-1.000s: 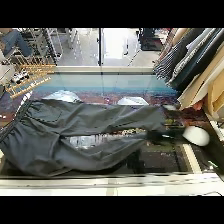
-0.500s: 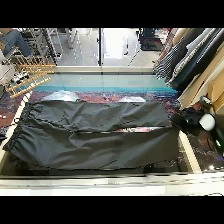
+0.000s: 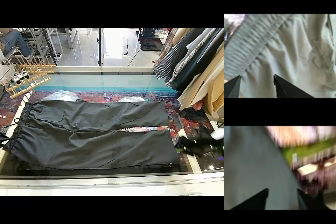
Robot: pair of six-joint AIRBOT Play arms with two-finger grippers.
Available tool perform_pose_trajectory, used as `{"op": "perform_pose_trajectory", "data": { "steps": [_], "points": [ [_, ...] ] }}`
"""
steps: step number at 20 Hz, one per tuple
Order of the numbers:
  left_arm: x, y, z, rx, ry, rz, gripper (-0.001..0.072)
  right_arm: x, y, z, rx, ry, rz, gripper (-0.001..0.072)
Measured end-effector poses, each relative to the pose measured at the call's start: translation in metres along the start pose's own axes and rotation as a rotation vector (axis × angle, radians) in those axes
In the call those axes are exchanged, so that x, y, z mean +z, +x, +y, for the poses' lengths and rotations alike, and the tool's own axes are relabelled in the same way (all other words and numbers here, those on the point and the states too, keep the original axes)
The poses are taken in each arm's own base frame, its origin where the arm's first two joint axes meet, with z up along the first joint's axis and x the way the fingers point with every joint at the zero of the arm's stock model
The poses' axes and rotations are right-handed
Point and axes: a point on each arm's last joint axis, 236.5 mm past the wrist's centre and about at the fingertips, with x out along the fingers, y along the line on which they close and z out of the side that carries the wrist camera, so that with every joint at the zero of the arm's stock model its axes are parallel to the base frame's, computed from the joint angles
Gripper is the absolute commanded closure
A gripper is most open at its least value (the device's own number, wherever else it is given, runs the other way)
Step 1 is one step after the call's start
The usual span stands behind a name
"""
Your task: Fold the clothes and pants, and hang the long-sleeved shirts on hangers.
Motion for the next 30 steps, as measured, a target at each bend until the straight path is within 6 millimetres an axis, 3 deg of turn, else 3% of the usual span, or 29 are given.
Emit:
{"op": "perform_pose_trajectory", "data": {
  "steps": [3, 6, 12, 16, 20, 21, 22, 25, 30],
  "points": [
    [-0.009, 0.005, 0.008, 0.004, -0.037, 0.016, 0.0271, -0.043, -0.010, -0.010, 0.111, 0.083, -0.043, 0.0208],
    [-0.010, 0.012, 0.020, 0.026, -0.068, -0.004, 0.0271, -0.059, -0.014, -0.022, 0.169, 0.171, -0.098, 0.0208],
    [-0.003, 0.013, 0.039, 0.056, -0.103, -0.062, 0.0271, -0.051, -0.002, -0.042, 0.216, 0.294, -0.149, 0.0209],
    [0.001, 0.013, 0.035, 0.033, -0.119, -0.083, 0.0270, -0.046, 0.018, -0.052, 0.244, 0.331, -0.119, 0.0208],
    [0.004, 0.013, 0.028, -0.001, -0.139, -0.095, 0.0270, -0.033, 0.029, -0.046, 0.322, 0.352, -0.129, 0.0214],
    [0.005, 0.013, 0.027, -0.004, -0.146, -0.096, 0.0270, -0.027, 0.030, -0.048, 0.325, 0.356, -0.151, 0.0282],
    [0.005, 0.013, 0.027, -0.008, -0.149, -0.097, 0.0270, -0.024, 0.032, -0.049, 0.325, 0.355, -0.163, 0.0416],
    [0.005, 0.013, 0.025, -0.015, -0.156, -0.096, 0.0270, -0.015, 0.037, -0.051, 0.308, 0.333, -0.194, 0.0688],
    [0.002, 0.012, 0.027, -0.010, -0.159, -0.088, 0.0270, -0.015, 0.041, -0.034, 0.335, 0.300, -0.170, 0.0691]
  ]
}}
